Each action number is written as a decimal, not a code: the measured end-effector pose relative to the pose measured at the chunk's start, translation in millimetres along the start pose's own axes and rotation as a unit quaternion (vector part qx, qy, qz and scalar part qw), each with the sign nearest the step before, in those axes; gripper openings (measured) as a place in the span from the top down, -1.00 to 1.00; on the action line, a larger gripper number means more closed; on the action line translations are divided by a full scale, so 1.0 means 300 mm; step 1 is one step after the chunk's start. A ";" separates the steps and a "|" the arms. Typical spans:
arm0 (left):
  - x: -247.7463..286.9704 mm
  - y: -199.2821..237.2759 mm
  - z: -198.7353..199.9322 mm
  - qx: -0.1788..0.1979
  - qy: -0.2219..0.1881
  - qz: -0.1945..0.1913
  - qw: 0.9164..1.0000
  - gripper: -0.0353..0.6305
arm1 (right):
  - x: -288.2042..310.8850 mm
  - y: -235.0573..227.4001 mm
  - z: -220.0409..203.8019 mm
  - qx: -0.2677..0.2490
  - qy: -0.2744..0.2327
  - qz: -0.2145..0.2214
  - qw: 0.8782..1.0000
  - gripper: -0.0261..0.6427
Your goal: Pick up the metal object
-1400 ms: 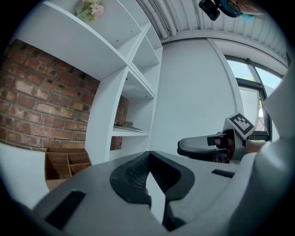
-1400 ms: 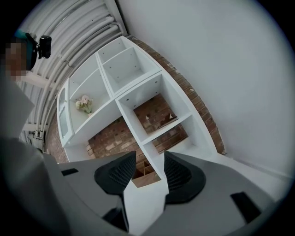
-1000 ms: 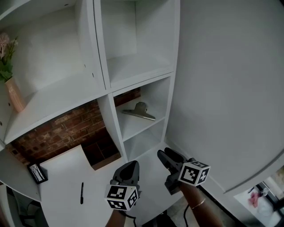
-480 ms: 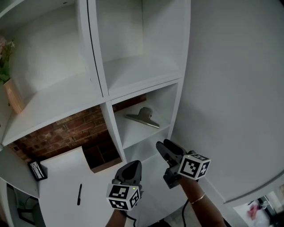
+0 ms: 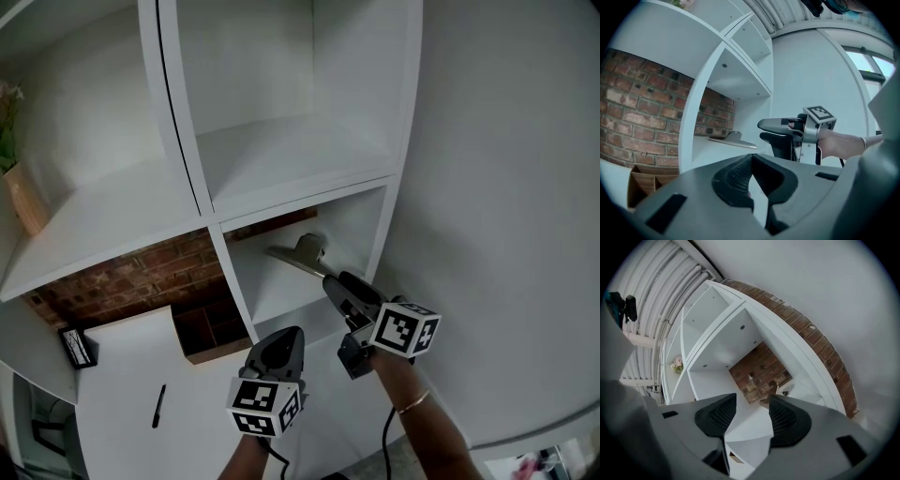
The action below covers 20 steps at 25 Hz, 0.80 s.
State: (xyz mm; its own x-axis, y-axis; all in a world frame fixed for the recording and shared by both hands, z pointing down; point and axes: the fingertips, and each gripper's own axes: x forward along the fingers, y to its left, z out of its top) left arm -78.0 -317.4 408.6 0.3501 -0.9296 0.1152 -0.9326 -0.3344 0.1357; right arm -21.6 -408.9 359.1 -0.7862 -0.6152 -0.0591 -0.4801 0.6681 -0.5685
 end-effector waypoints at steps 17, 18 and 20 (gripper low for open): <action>0.073 -0.006 0.069 0.007 -0.013 0.033 0.999 0.87 | 0.219 -0.073 0.067 -0.052 0.079 0.013 0.995 0.27; 0.074 -0.006 0.071 0.005 -0.014 0.035 0.999 0.87 | 0.225 -0.075 0.069 -0.052 0.080 0.005 0.995 0.27; 0.073 -0.007 0.075 0.002 -0.015 0.038 0.999 0.87 | 0.234 -0.085 0.072 -0.049 0.077 -0.015 0.996 0.25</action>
State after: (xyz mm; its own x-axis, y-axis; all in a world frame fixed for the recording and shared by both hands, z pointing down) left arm -70.2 -340.6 388.7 0.2758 -0.9565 0.0952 -0.9567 -0.2636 0.1232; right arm -56.0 -478.2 351.9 -0.8178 -0.5689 0.0872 -0.5336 0.6927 -0.4851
